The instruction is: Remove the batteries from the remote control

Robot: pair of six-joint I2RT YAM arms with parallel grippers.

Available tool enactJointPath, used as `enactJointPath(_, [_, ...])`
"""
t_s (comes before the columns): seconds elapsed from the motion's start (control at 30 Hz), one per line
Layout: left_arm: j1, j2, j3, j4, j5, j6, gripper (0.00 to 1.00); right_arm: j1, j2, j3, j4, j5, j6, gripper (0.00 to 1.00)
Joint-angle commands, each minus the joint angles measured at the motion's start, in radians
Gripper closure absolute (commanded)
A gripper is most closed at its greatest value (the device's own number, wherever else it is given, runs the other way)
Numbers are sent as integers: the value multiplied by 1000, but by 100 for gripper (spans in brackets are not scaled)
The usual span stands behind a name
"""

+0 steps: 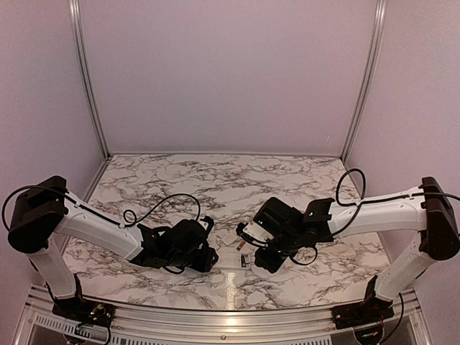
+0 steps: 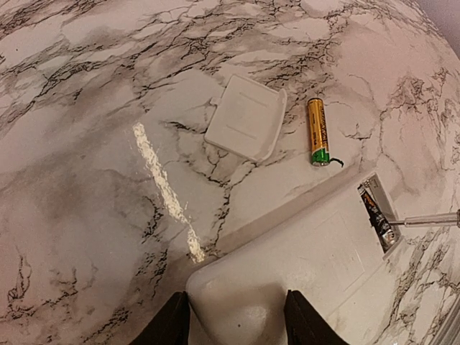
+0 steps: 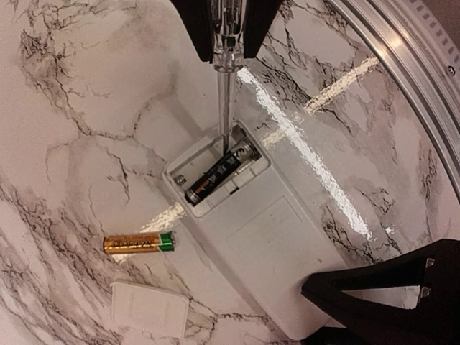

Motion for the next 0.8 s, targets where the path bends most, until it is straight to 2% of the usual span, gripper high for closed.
enactJointPath(0.0, [-8, 30, -3, -43, 19, 20, 53, 10, 25, -49, 68, -60, 20, 100])
enactJointPath(0.4, [-8, 33, -3, -28, 26, 34, 53, 10, -20, -134, 212, -58, 82, 100])
enactJointPath(0.77, [-8, 28, -8, -26, 28, 32, 54, 9, -46, -215, 358, -118, 114, 100])
